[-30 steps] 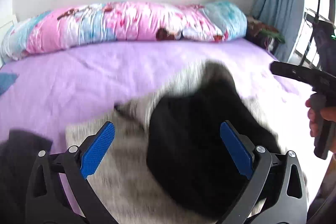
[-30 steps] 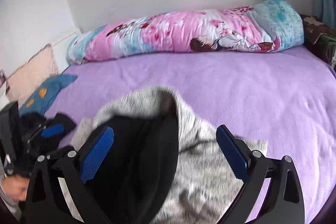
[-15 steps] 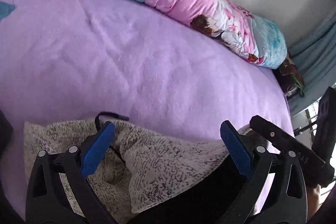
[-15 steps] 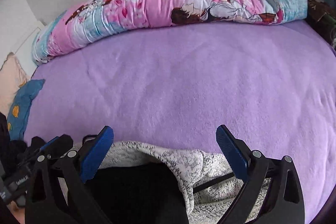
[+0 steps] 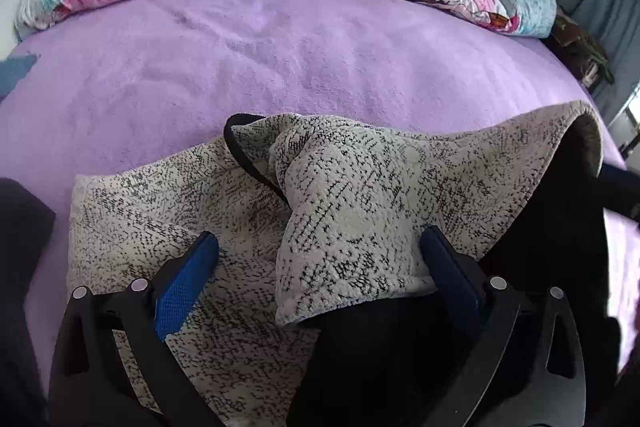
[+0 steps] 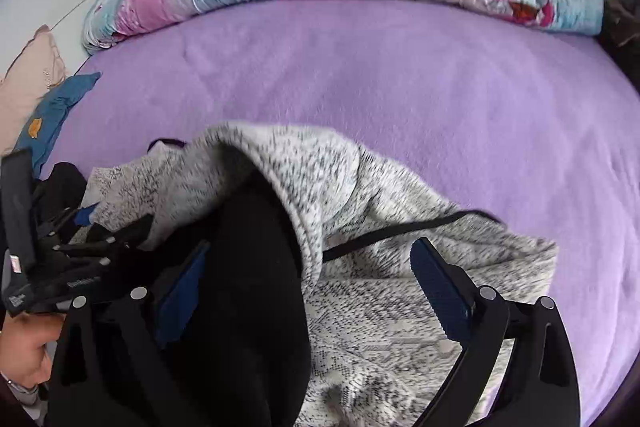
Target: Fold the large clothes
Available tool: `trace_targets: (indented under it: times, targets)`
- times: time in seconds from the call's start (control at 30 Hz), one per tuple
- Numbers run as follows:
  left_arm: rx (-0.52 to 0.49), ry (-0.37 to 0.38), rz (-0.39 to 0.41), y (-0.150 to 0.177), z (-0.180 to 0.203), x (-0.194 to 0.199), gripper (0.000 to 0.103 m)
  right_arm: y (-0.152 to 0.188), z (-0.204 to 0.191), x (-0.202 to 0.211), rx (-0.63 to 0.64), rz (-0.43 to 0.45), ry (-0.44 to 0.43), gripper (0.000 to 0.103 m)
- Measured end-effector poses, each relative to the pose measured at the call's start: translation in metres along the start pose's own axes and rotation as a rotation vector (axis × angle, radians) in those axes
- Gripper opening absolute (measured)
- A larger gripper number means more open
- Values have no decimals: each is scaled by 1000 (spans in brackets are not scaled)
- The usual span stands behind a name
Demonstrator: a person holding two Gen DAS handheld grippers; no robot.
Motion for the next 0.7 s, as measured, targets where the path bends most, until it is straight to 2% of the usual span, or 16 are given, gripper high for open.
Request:
trace_targets:
  times: [0.07,0.17,0.23,0.33,0.43,0.5,0.57,0.7]
  targets:
    - [-26,-30,30,5,4,0,98,-23,-10,14,-17,44,-34,95]
    - [14,-15,20,11,1,-5,98,-61,-30,13,-38,79,-119,95]
    - [19,-13,25,12,1,-6,98,-79,-39,-2,-75,71,-164,95]
    - [13,-22,35,13,3,-5,98,-88,-43,-22,-175,31,-312,95]
    - [16,-17,39,13,2,-4,98,-78,-39,-40,-169,-41,-273,95]
    - [17,-16,43,13,3,-4,98,-61,-32,-51,-177,-99,-280,95]
    - [15,-11,42,14,4,-5,98,-45,-27,-56,-128,-128,-236,93]
    - [23,-3,32,18,2,-6,98,-8,-14,-65,-112,-179,-236,92]
Point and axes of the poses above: each gripper's, at about its wrist camera, not at the fingertips, and x roughly against the way its jaws point, z to its right, y to its underside, the point moved 4 cm from there along -x, roughly the way its jaws point, and after that the axes turned 15 degrees about -y, right-handed, at the moved point
